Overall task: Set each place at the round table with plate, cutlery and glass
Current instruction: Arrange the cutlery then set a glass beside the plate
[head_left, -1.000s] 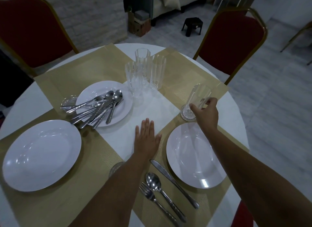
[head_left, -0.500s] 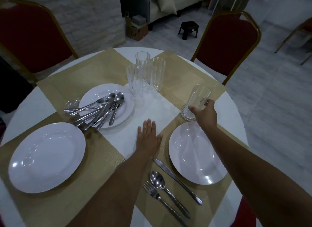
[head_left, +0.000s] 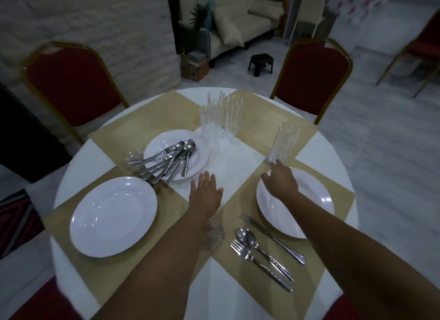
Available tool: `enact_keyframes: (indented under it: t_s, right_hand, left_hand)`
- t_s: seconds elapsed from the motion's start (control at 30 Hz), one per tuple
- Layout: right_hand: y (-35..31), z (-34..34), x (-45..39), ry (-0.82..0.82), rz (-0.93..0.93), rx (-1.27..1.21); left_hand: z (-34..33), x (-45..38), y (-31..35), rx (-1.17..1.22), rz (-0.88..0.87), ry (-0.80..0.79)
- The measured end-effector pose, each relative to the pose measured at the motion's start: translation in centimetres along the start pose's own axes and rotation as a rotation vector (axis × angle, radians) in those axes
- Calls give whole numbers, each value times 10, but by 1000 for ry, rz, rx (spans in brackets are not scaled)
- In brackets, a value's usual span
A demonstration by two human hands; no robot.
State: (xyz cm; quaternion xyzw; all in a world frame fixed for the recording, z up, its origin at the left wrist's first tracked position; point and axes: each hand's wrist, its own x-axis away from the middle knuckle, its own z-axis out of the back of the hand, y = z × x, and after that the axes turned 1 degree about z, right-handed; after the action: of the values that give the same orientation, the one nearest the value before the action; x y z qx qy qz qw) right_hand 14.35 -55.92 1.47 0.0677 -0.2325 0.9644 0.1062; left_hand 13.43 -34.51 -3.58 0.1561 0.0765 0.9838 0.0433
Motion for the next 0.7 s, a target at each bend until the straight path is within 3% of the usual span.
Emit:
enact_keyframes:
  t_s: [0.4,0.7]
  right_hand:
    - [-59,-28,72,-116,259,203]
    - [-87,-50,97,-110,320,285]
  left_hand:
    - [25,80,-40,4,25,36]
    - [27,113,-77,-30,45,72]
